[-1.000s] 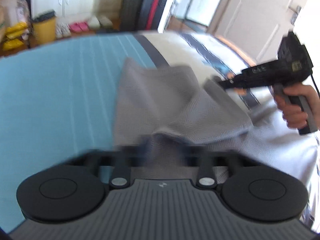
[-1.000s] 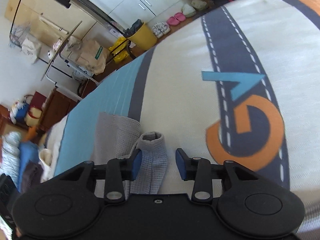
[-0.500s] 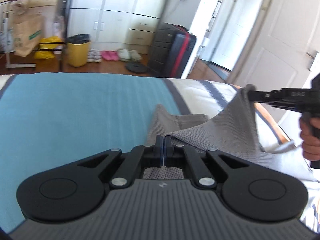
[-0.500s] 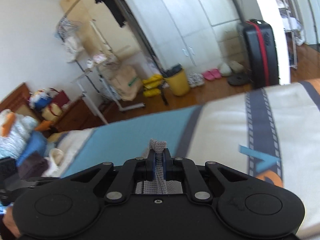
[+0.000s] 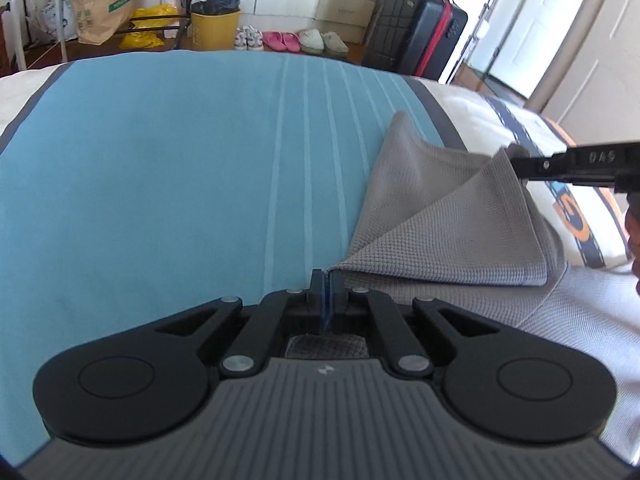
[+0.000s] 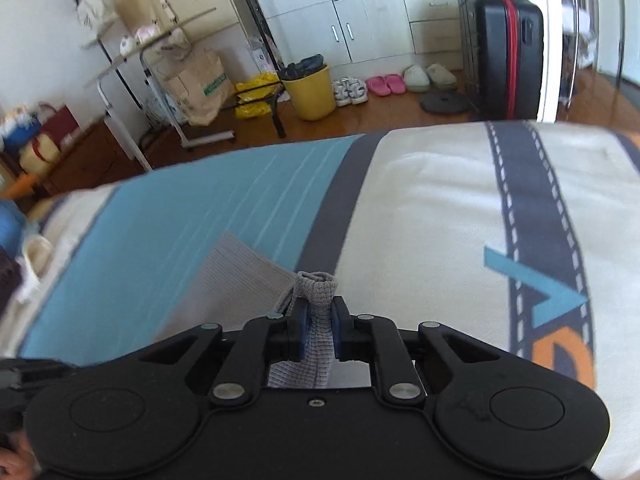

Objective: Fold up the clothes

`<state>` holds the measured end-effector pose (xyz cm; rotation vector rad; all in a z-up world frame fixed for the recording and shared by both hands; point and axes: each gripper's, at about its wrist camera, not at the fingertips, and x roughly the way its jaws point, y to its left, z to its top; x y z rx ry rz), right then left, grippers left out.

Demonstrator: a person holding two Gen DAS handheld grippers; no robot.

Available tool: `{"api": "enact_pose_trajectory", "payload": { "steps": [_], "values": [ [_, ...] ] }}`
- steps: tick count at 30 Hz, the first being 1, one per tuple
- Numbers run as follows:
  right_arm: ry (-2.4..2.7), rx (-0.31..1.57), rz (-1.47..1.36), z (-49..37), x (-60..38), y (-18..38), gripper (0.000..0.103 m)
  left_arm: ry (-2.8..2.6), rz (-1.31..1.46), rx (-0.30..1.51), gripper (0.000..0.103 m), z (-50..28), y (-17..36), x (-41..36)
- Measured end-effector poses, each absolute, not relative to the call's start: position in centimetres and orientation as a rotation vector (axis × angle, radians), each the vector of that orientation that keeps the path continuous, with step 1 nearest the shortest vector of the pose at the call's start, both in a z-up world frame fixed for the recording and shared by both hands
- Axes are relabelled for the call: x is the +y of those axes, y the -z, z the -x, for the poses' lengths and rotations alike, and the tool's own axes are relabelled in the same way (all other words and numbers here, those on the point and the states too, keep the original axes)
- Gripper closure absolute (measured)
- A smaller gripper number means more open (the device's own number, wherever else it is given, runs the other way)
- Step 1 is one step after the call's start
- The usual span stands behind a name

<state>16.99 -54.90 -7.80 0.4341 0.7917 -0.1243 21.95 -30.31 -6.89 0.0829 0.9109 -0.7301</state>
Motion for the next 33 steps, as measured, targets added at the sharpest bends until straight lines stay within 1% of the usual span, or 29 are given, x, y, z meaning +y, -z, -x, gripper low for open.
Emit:
{"api": "enact_pose_trajectory", "payload": {
  "steps": [1,3,4,5,8,10,11,12,13,16,19,21,22,23,24,25,26,27,28,31,33],
  "values": [
    [0.109,0.791,-0.462,-16.8,-55.1,7.9,0.083,0.722,-0.09,0.923,0.102,-22.0,7.2,-30.4],
    [0.093,0.809,-0.508,-16.7,-55.2,8.5,0.07,0.717,-0.094,0.933,0.102,-21.8,7.5,-30.4],
    [0.104,0.82,-0.515,-16.7,-55.2,8.9,0.061,0.718,-0.09,0.935,0.102,-21.7,7.5,-30.4],
    [0.114,0.832,-0.521,-16.7,-55.2,9.3,0.056,0.721,-0.082,0.94,0.102,-21.8,7.6,-30.3],
    [0.113,0.842,-0.538,-16.8,-55.1,10.4,0.049,0.737,-0.051,0.957,0.102,-22.5,7.7,-29.9],
    [0.101,0.821,-0.531,-17.1,-54.7,10.4,0.049,0.75,-0.032,0.963,0.102,-22.9,7.8,-29.6],
    [0.093,0.809,-0.525,-17.3,-54.4,10.4,0.057,0.758,-0.03,0.962,0.101,-22.9,8.0,-29.5],
    [0.086,0.795,-0.507,-17.4,-53.9,10.2,0.069,0.766,-0.029,0.961,0.101,-23.0,8.0,-29.4],
    [0.078,0.767,-0.441,-16.8,-52.3,9.6,0.087,0.773,-0.024,0.961,0.101,-23.2,8.1,-29.3],
    [0.056,0.682,-0.243,-15.3,-47.5,7.6,0.088,0.808,0.04,0.979,0.1,-23.9,7.8,-28.6],
    [-0.013,0.629,-0.004,-13.4,-41.8,6.2,0.088,0.824,0.151,0.98,0.1,-25.1,7.4,-27.3],
    [-0.119,0.663,0.162,-12.0,-38.0,6.3,0.088,0.824,0.174,0.971,0.1,-25.5,7.2,-26.8],
    [-0.173,0.694,0.229,-11.3,-36.4,6.7,0.086,0.826,0.171,0.977,0.1,-25.5,7.2,-26.7],
    [-0.214,0.734,0.282,-10.7,-35.5,7.3,0.082,0.827,0.168,0.982,0.1,-25.5,7.3,-26.6],
    [-0.252,0.771,0.332,-10.1,-34.6,7.9,0.081,0.828,0.166,0.985,0.1,-25.5,7.3,-26.7],
    [-0.279,0.795,0.367,-9.4,-34.1,8.3,0.071,0.828,0.165,0.988,0.1,-25.5,7.4,-26.7],
    [-0.31,0.815,0.379,-8.8,-33.8,8.5,0.059,0.829,0.163,0.991,0.1,-25.5,7.4,-26.8],
    [-0.343,0.835,0.384,-8.3,-33.6,8.5,0.054,0.829,0.161,0.994,0.1,-25.5,7.5,-26.8],
    [-0.381,0.856,0.366,-8.0,-33.7,8.1,0.052,0.83,0.16,0.997,0.1,-25.5,7.5,-26.8],
    [-0.488,0.904,0.302,-7.2,-34.1,6.6,0.053,0.831,0.155,1.006,0.1,-25.4,7.6,-26.9],
    [-0.53,0.895,0.259,-7.1,-34.9,4.9,0.053,0.832,0.151,1.012,0.1,-25.4,7.7,-27.0]
  ]
}}
